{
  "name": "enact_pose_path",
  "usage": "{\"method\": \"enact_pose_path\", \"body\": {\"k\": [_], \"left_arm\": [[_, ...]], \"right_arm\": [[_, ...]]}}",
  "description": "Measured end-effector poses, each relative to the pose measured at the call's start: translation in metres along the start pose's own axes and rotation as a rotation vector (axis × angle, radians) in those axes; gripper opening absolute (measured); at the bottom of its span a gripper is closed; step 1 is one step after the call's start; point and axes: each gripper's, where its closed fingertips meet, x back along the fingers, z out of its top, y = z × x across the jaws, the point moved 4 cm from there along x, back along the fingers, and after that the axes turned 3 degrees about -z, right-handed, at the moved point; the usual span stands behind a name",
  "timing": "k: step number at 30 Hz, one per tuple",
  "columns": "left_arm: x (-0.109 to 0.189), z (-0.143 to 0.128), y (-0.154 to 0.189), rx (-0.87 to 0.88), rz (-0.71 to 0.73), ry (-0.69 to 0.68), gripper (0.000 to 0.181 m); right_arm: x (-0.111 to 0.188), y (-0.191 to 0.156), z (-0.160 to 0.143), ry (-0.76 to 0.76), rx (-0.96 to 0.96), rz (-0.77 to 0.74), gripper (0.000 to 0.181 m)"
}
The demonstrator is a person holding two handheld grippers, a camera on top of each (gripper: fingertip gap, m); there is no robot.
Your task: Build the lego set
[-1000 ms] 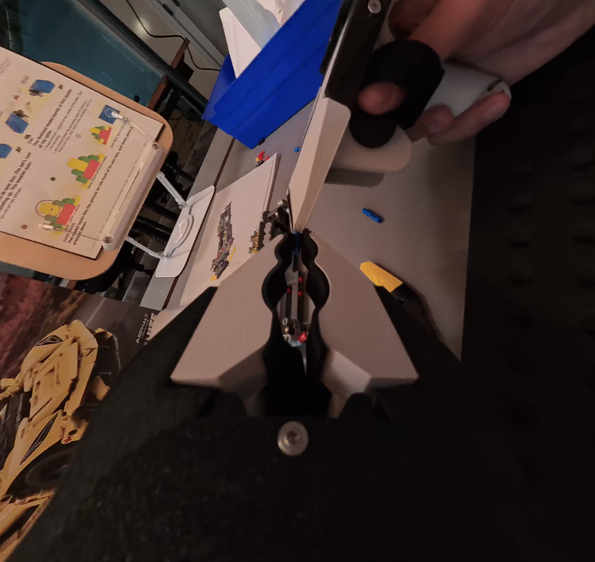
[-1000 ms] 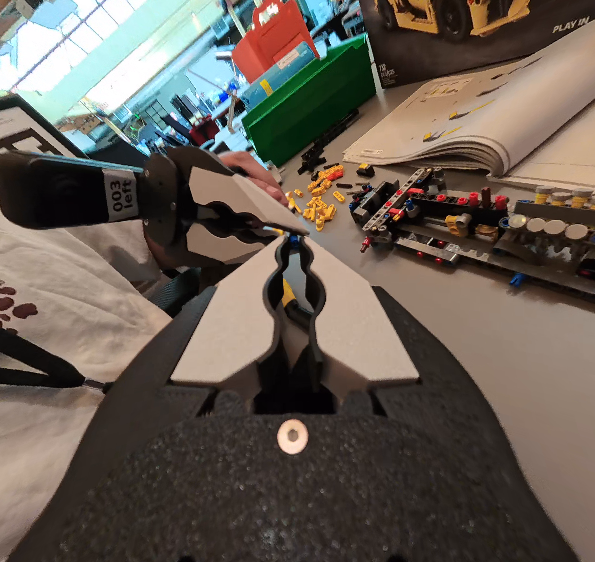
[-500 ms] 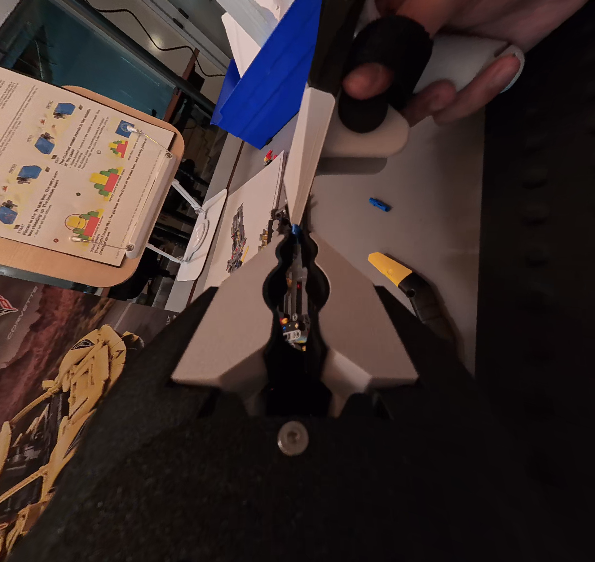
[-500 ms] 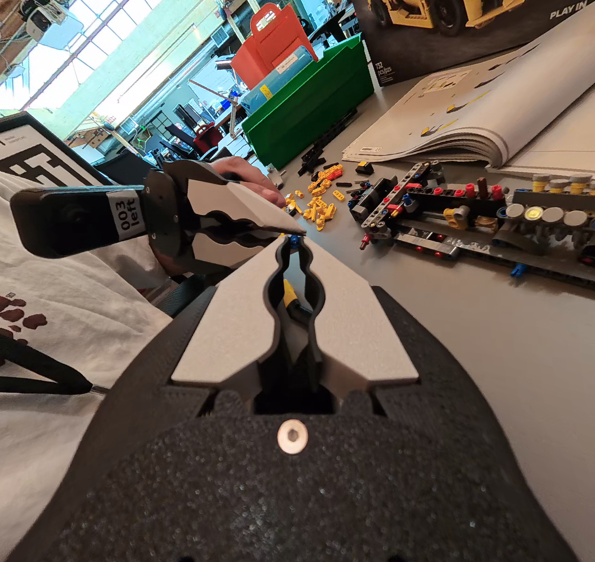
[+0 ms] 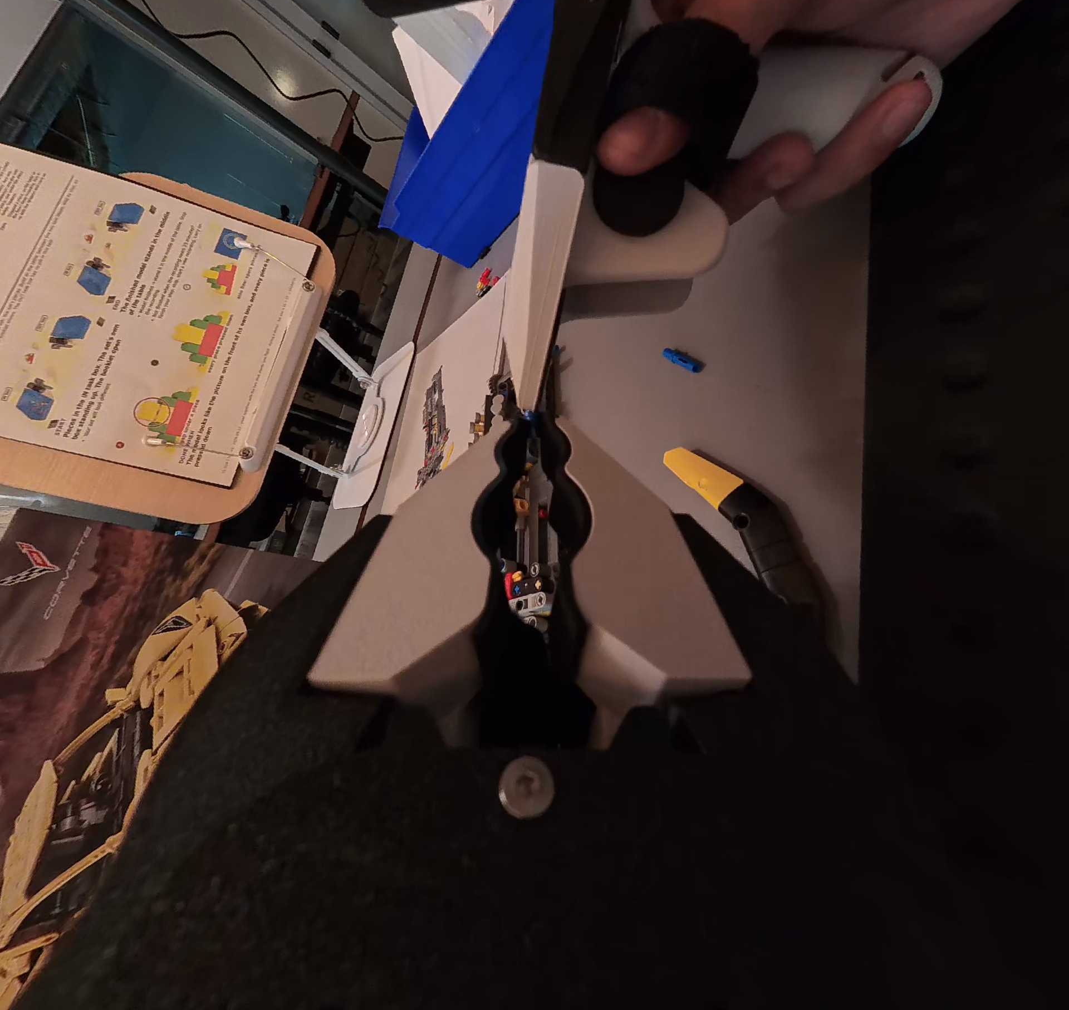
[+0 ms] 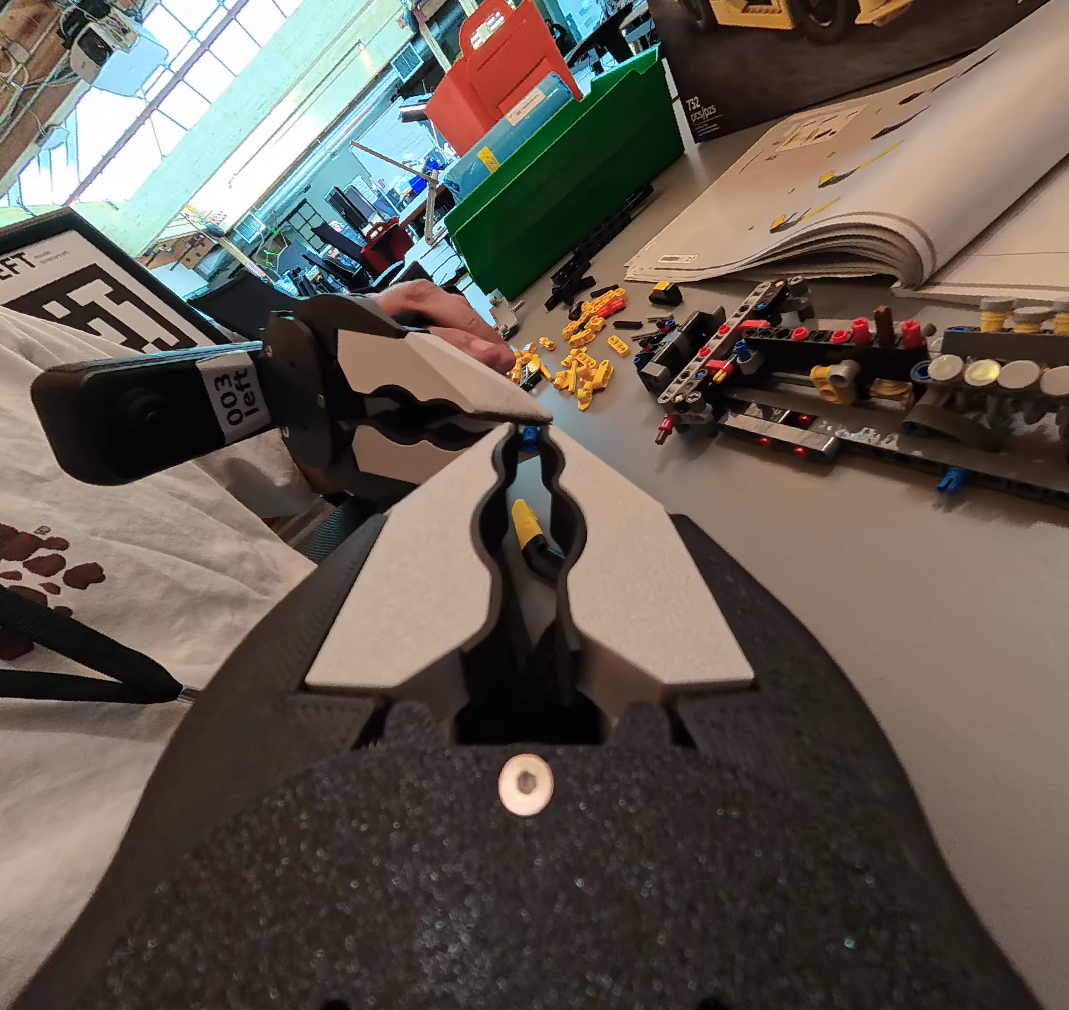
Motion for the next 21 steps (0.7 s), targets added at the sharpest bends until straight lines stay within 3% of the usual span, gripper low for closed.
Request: {"method": "enact_pose_path", "body": {"k": [15,17,21], "left_arm": [[0.000,0.000,0.002,0.019,-0.007,-0.004,0.003],[0.002,-0.005,0.005,0.126,-0.087,-0.030,0.004],[0.014,-0.023,0.023,0.573,-0.415,-0.146,0.021]], "right_arm": [[-0.002,0.001,-0.003,-0.026,0.001,-0.018,0.004],[-0.002,0.001,-0.006,-0.050,0.029,-0.044,0.004],[0.003,0.006,-0.005,-0.039,0.096,-0.128,0.004]]}}
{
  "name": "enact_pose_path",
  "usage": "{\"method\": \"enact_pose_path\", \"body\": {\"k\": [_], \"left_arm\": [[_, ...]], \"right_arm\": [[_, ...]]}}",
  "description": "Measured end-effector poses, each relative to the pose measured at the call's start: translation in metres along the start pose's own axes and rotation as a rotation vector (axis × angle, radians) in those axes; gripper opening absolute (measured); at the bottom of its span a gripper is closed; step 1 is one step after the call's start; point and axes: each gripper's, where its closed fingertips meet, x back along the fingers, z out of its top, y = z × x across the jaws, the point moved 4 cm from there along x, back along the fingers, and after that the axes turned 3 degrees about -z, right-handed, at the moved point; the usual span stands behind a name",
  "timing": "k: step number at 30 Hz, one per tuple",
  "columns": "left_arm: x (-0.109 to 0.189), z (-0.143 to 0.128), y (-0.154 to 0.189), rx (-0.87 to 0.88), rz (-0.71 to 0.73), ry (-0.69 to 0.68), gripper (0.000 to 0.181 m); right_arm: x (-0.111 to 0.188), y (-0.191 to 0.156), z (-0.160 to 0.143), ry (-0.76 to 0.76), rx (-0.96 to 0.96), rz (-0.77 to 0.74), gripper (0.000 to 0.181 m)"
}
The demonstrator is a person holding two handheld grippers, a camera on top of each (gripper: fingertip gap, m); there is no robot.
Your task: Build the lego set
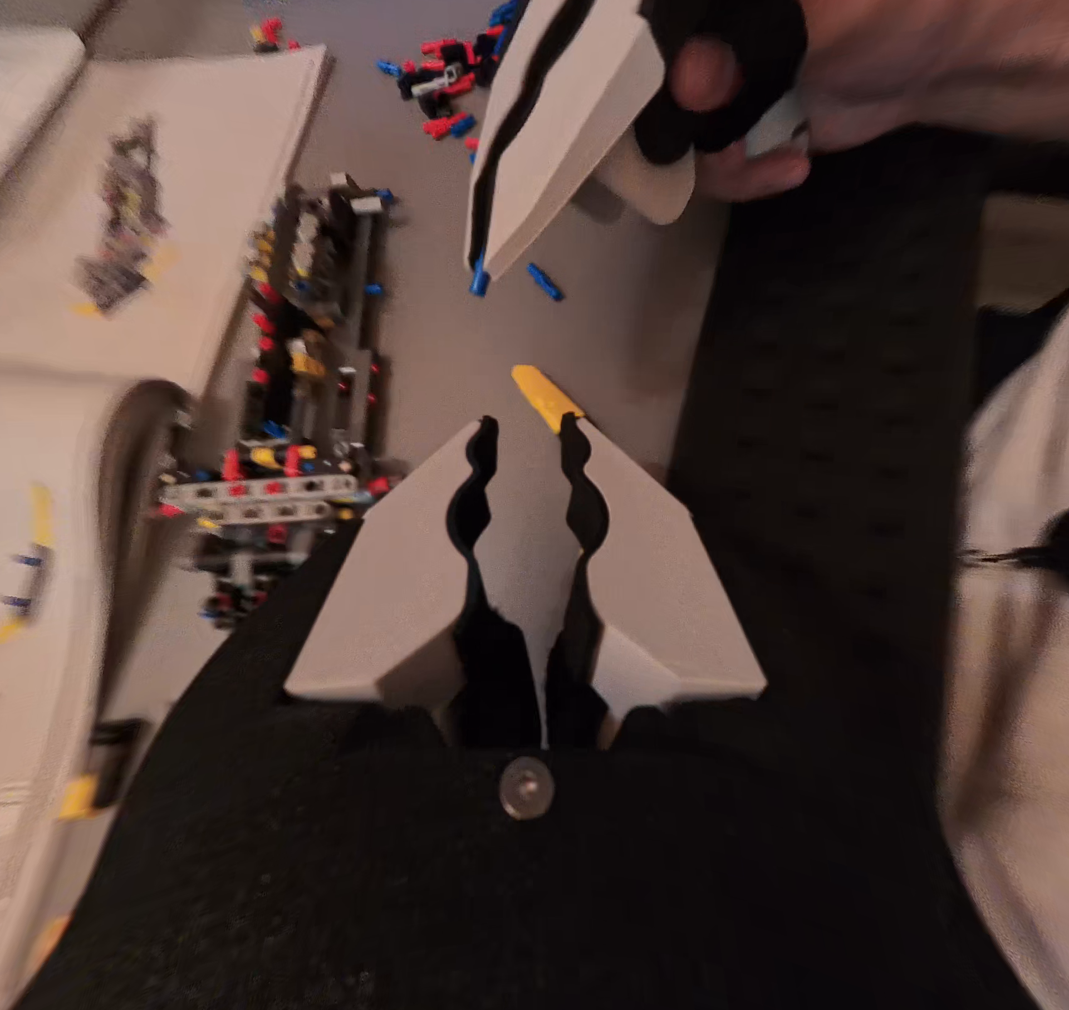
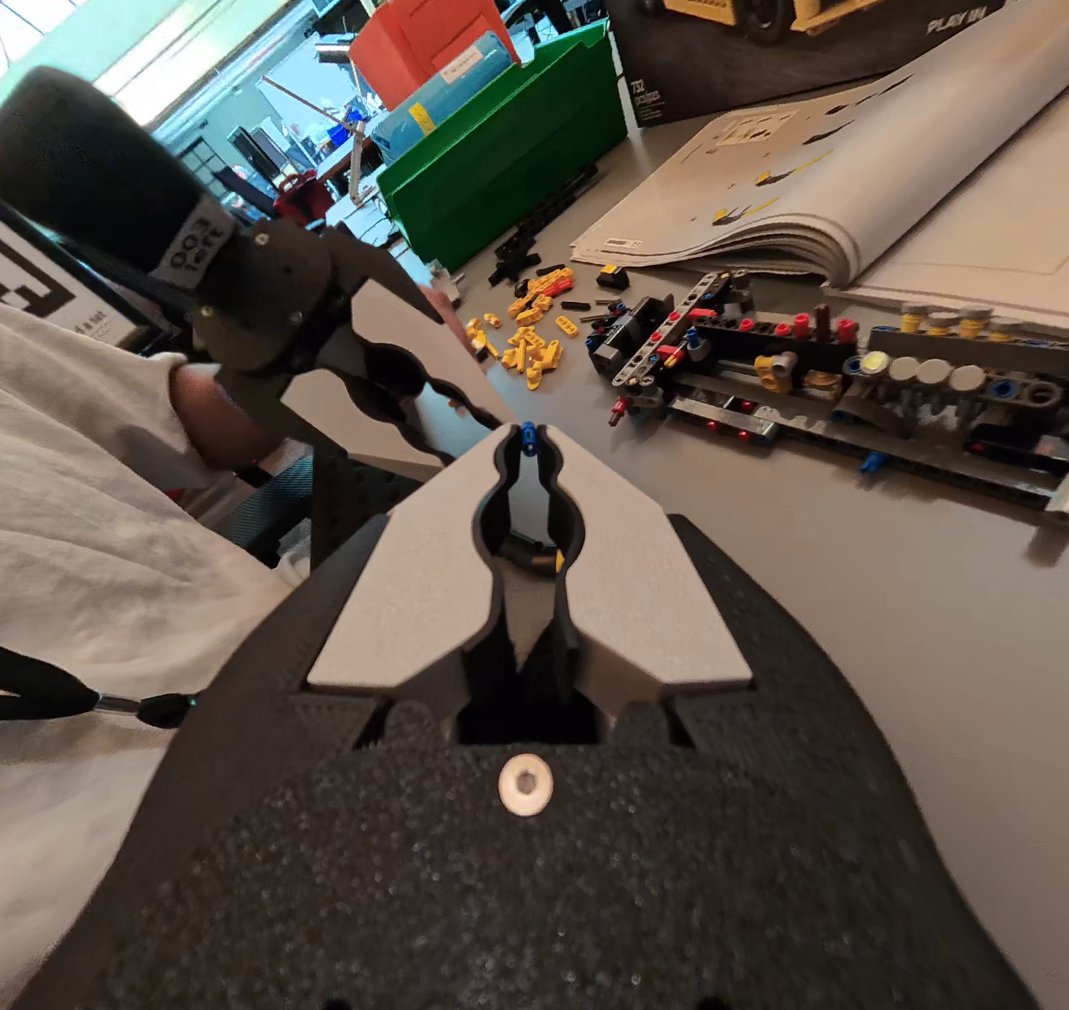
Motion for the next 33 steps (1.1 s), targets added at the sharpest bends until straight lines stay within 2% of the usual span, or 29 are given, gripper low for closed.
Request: {"method": "enact_pose_path", "body": {"k": [2,4,5,8,10,13,14,16,18,19,21,23,25,28,33], "left_arm": [[0.002,-0.004,0.006,0.172,-0.128,0.003,0.025],[-0.005,-0.016,0.010,0.310,-0.218,-0.101,0.037],[-0.010,-0.020,0.009,0.341,-0.226,-0.136,0.037],[-0.020,-0.023,0.014,0.351,-0.241,-0.175,0.034],[-0.025,-0.026,0.015,0.307,-0.200,-0.216,0.032],[-0.029,-0.027,0.014,0.239,-0.119,-0.237,0.013],[-0.030,-0.027,0.014,0.203,-0.096,-0.235,0.013],[-0.032,-0.025,0.013,0.106,-0.041,-0.209,0.011],[-0.031,-0.021,0.002,-0.030,0.085,-0.189,0.008],[-0.029,-0.019,-0.007,-0.081,0.159,-0.182,0.008],[-0.025,-0.012,-0.019,-0.102,0.216,-0.137,0.007],[-0.023,0.000,-0.025,-0.039,0.188,-0.044,0.008],[-0.019,0.012,-0.030,0.019,0.172,0.071,0.007],[-0.016,0.018,-0.034,0.084,0.145,0.159,0.007],[-0.013,0.020,-0.034,0.276,-0.004,0.258,0.007]], "right_arm": [[0.002,0.000,0.002,0.022,-0.017,0.015,0.004],[0.003,-0.002,0.003,0.033,-0.017,0.040,0.004],[0.003,-0.002,0.003,0.031,-0.012,0.040,0.004],[0.001,-0.006,0.000,0.014,0.020,0.044,0.004],[0.001,-0.007,0.000,0.015,0.037,0.040,0.003],[0.003,-0.006,0.002,0.031,0.026,0.042,0.004],[0.004,-0.006,0.003,0.039,0.020,0.042,0.004],[0.006,-0.003,0.005,0.057,0.011,0.023,0.004],[0.008,0.000,0.007,0.076,0.030,-0.037,0.004],[0.009,0.002,0.007,0.078,0.070,-0.100,0.003],[0.008,-0.001,0.006,0.056,0.233,-0.230,0.003],[0.001,-0.005,0.000,-0.003,0.415,-0.356,0.004],[-0.008,-0.002,-0.005,-0.063,0.517,-0.457,0.004],[-0.012,0.000,-0.003,-0.065,0.549,-0.511,0.004],[-0.011,0.000,0.003,-0.027,0.525,-0.498,0.004]]}}
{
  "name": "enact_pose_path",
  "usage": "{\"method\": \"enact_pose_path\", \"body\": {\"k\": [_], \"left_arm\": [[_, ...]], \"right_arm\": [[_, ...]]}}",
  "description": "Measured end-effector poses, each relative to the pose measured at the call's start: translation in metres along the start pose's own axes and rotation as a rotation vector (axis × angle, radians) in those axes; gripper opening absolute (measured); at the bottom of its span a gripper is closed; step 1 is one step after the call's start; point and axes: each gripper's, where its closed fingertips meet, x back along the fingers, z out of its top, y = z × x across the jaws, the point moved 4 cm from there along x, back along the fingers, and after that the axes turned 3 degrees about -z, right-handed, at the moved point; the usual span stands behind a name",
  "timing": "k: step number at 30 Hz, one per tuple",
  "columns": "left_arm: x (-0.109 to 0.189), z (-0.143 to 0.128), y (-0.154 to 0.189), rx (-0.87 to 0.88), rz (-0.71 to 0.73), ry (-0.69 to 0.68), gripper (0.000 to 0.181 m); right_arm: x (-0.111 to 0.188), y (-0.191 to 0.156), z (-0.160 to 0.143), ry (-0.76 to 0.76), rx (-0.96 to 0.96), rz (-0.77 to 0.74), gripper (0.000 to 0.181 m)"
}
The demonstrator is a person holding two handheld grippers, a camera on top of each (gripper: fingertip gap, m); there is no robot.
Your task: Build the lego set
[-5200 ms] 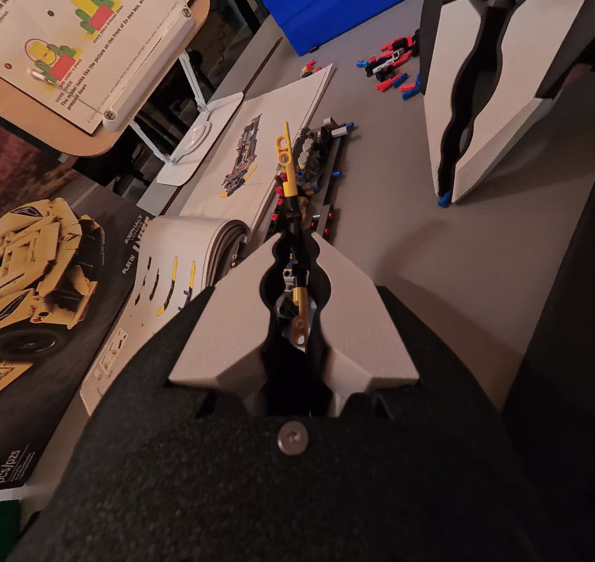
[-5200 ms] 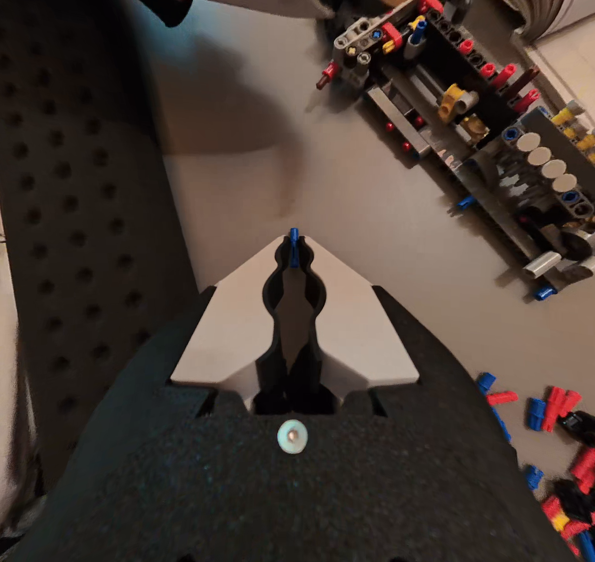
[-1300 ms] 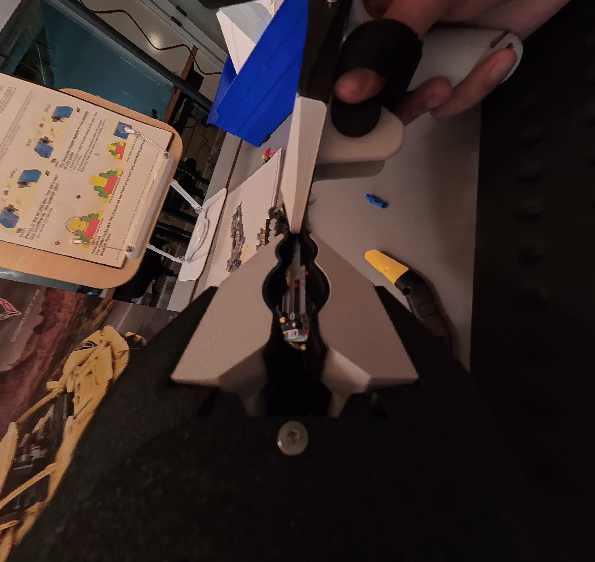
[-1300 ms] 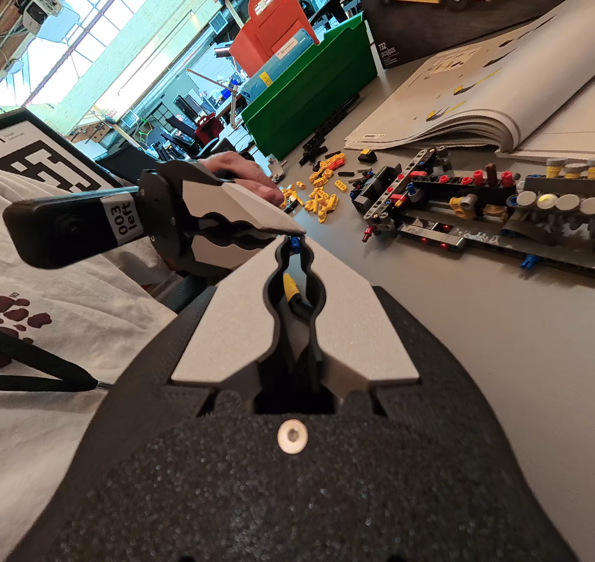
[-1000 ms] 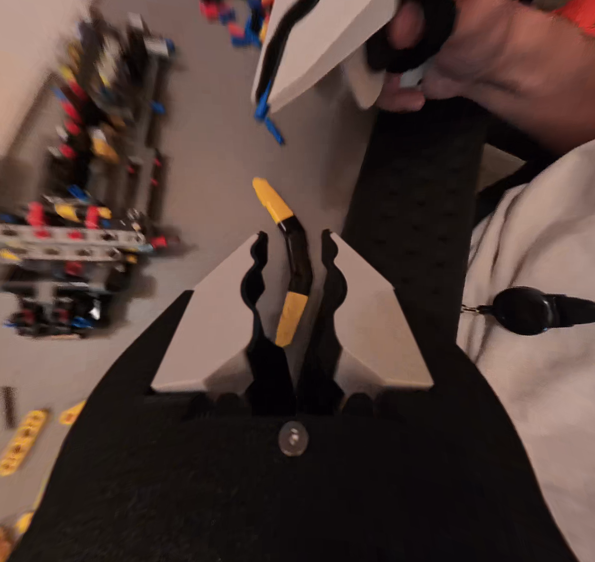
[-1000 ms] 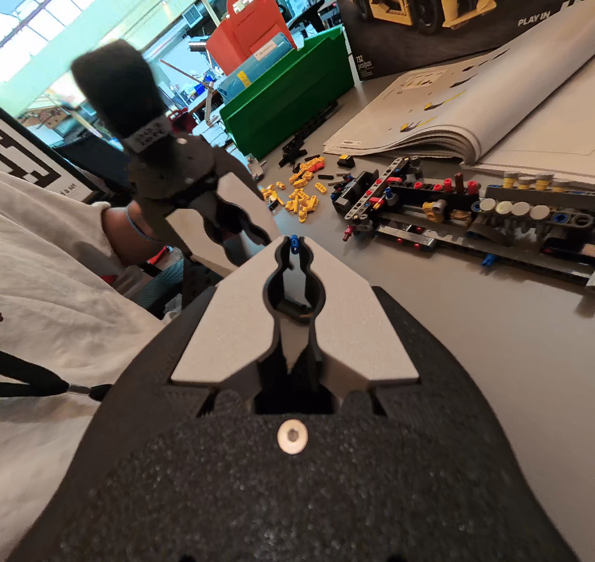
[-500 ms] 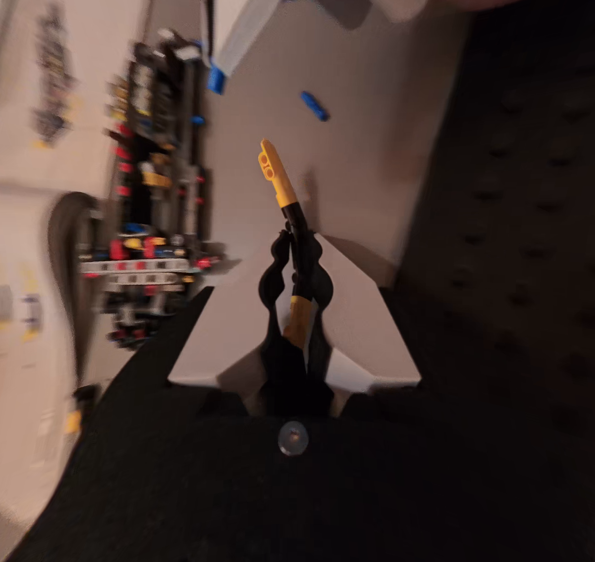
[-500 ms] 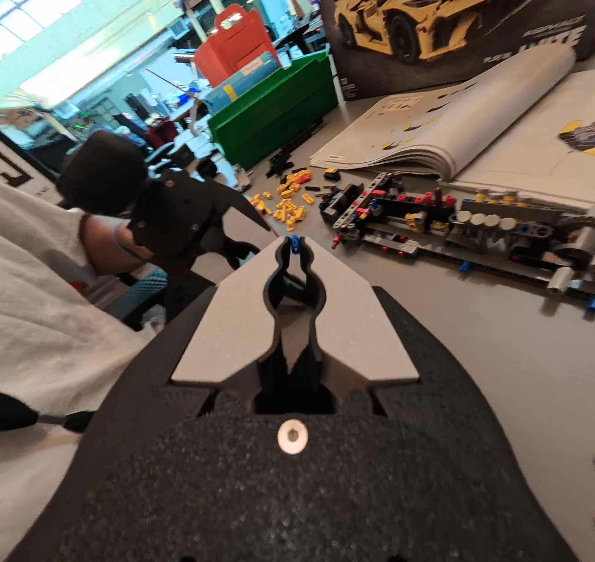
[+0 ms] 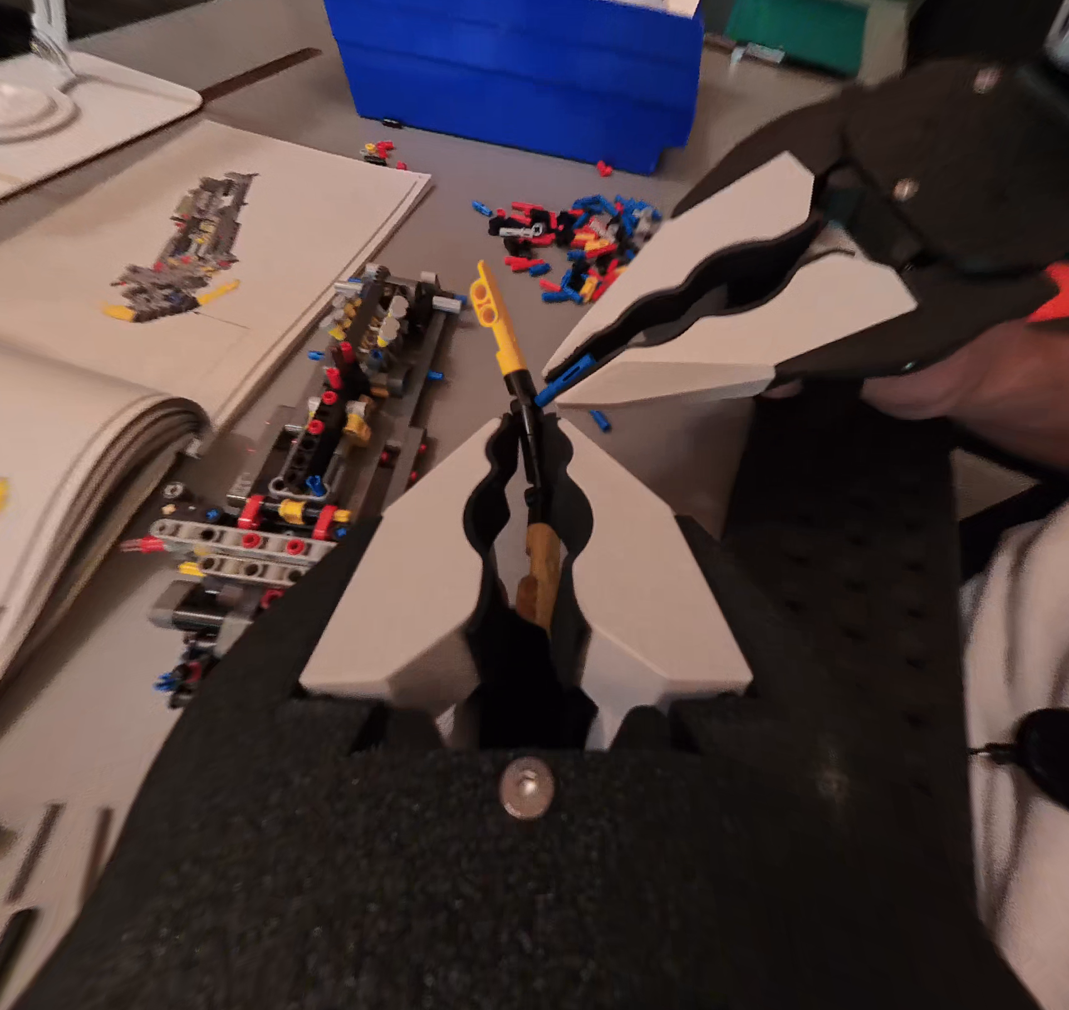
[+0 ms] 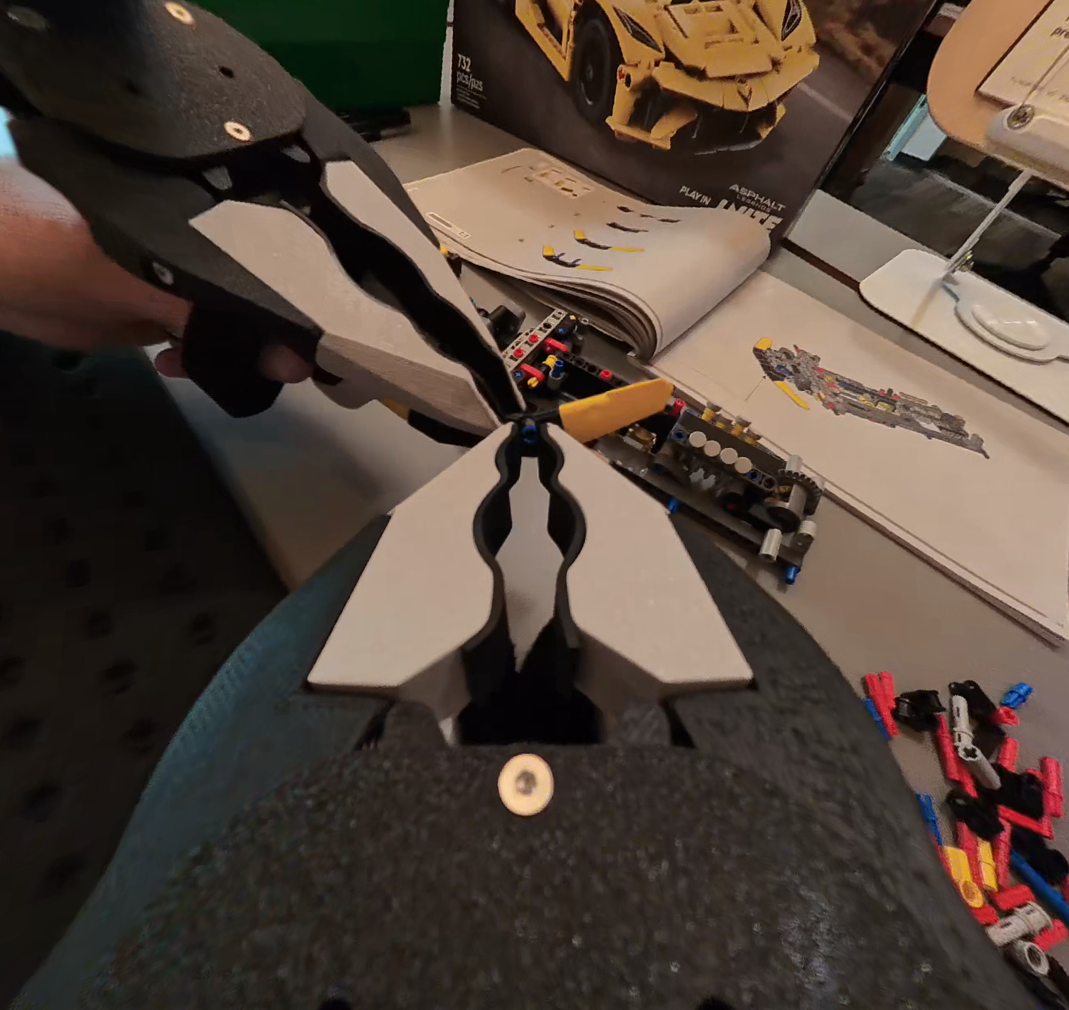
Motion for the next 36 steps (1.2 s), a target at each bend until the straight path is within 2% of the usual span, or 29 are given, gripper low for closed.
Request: {"method": "enact_pose_path", "body": {"k": [4,8,11,16,22,30,36], "left_arm": [[0.006,0.004,0.000,0.105,-0.085,0.059,0.007],[0.004,0.003,0.006,0.107,-0.139,0.055,0.007],[0.001,0.000,0.008,0.071,-0.117,0.034,0.006],[0.002,-0.001,0.001,0.082,-0.089,0.023,0.005],[0.005,0.002,0.003,0.193,-0.175,0.047,0.006],[0.006,0.001,0.000,0.211,-0.215,0.039,0.006],[0.006,-0.003,0.001,0.060,-0.144,-0.015,0.006]], "right_arm": [[0.003,-0.002,0.007,0.050,0.027,-0.020,0.004],[0.005,-0.004,0.010,0.072,0.071,-0.036,0.004],[0.002,-0.005,0.006,0.038,0.101,-0.041,0.004],[0.015,-0.004,0.016,0.126,0.100,-0.059,0.004],[0.008,-0.007,0.005,0.056,0.137,-0.037,0.004],[0.005,-0.010,0.003,0.038,0.211,-0.057,0.004],[0.002,-0.015,-0.002,0.007,0.350,-0.119,0.004]]}}
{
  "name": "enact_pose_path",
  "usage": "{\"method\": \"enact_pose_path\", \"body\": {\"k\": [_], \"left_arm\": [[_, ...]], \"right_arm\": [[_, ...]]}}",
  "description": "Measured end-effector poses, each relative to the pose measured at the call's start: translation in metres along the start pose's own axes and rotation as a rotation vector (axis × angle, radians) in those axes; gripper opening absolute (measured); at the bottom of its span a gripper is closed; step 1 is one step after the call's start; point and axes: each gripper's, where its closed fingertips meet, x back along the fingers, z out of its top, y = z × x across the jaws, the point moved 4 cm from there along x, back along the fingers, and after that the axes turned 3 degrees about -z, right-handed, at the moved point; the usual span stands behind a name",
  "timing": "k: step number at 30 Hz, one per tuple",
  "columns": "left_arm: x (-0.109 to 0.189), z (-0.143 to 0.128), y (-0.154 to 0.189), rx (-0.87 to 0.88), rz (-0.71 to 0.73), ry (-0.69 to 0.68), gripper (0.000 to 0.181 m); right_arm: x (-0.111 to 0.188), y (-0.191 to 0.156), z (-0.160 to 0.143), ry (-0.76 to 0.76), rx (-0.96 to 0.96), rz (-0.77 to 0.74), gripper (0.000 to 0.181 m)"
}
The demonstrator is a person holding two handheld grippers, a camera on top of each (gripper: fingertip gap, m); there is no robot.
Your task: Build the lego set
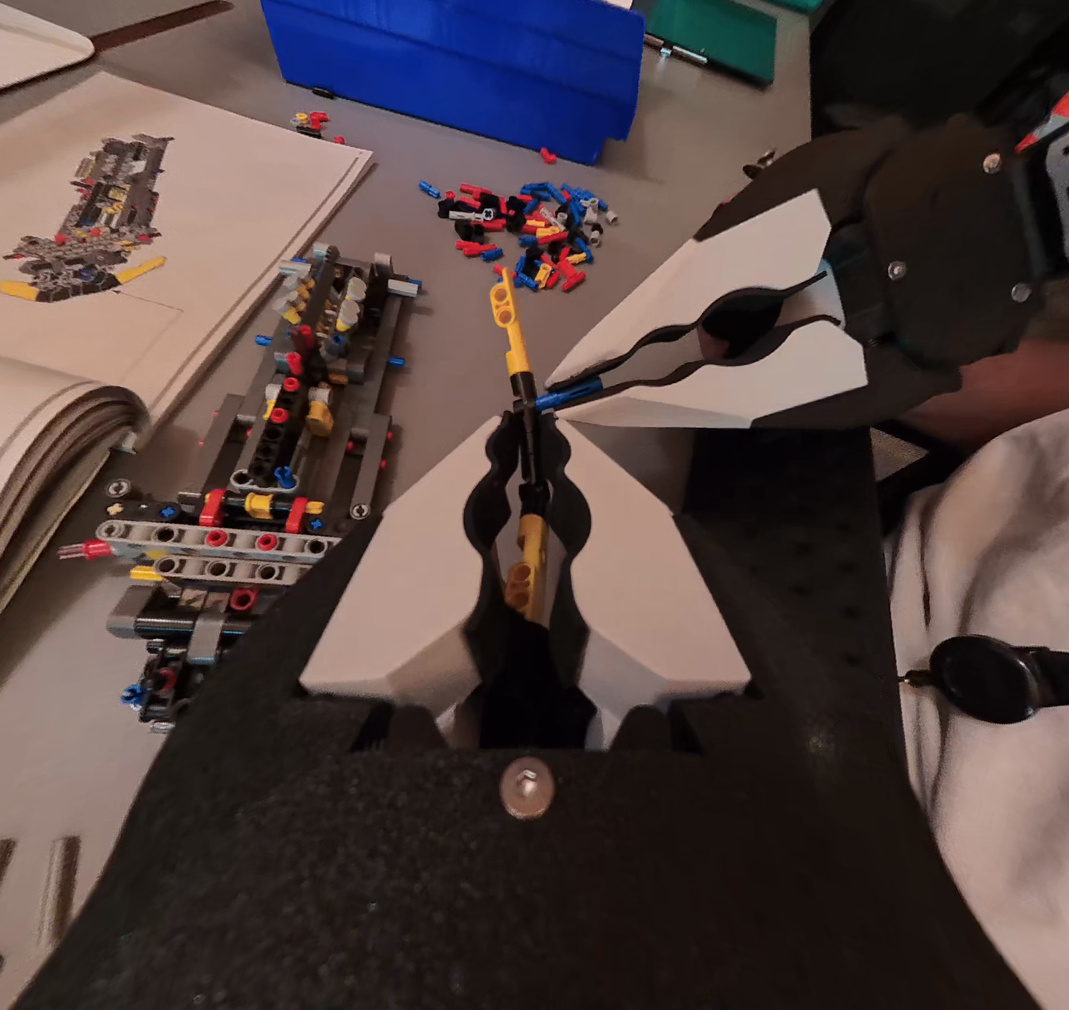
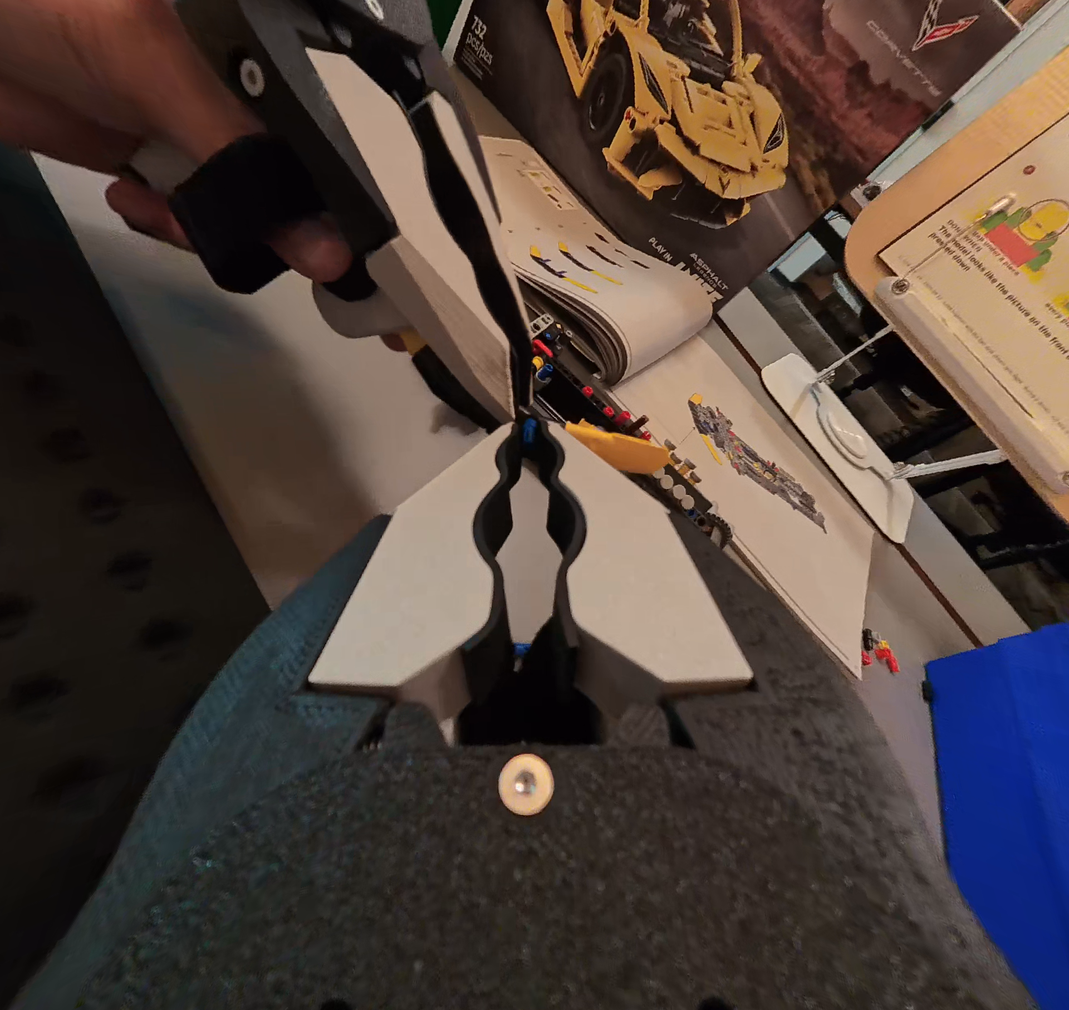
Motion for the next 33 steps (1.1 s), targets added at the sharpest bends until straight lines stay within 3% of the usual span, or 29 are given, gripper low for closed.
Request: {"method": "enact_pose_path", "body": {"k": [5,9,13,20,23,26,29,33], "left_arm": [[0.000,-0.005,0.000,-0.018,-0.004,-0.031,0.006],[-0.005,-0.010,0.001,-0.243,0.138,-0.134,0.006],[-0.008,-0.003,0.013,-0.265,0.094,-0.092,0.000],[0.012,-0.009,0.003,-0.244,0.179,-0.102,0.000],[0.015,-0.023,0.000,-0.155,0.193,-0.202,0.001],[0.009,-0.033,0.003,0.055,0.193,-0.267,0.015],[-0.007,-0.035,0.002,0.257,0.243,-0.263,0.035],[-0.028,-0.037,-0.009,0.442,0.345,-0.225,0.043]], "right_arm": [[-0.002,-0.007,-0.002,-0.021,0.140,-0.035,0.004],[-0.007,-0.016,-0.009,-0.103,0.297,-0.078,0.004],[-0.012,-0.011,-0.017,-0.140,0.392,-0.135,0.003],[0.000,0.015,-0.017,-0.079,0.054,-0.089,0.004],[0.006,0.031,-0.012,0.018,-0.205,-0.015,0.004],[0.013,0.040,-0.012,0.091,-0.362,0.046,0.004],[0.017,0.044,-0.009,0.133,-0.406,0.058,0.004],[0.020,0.042,-0.010,0.147,-0.415,0.081,0.004]]}}
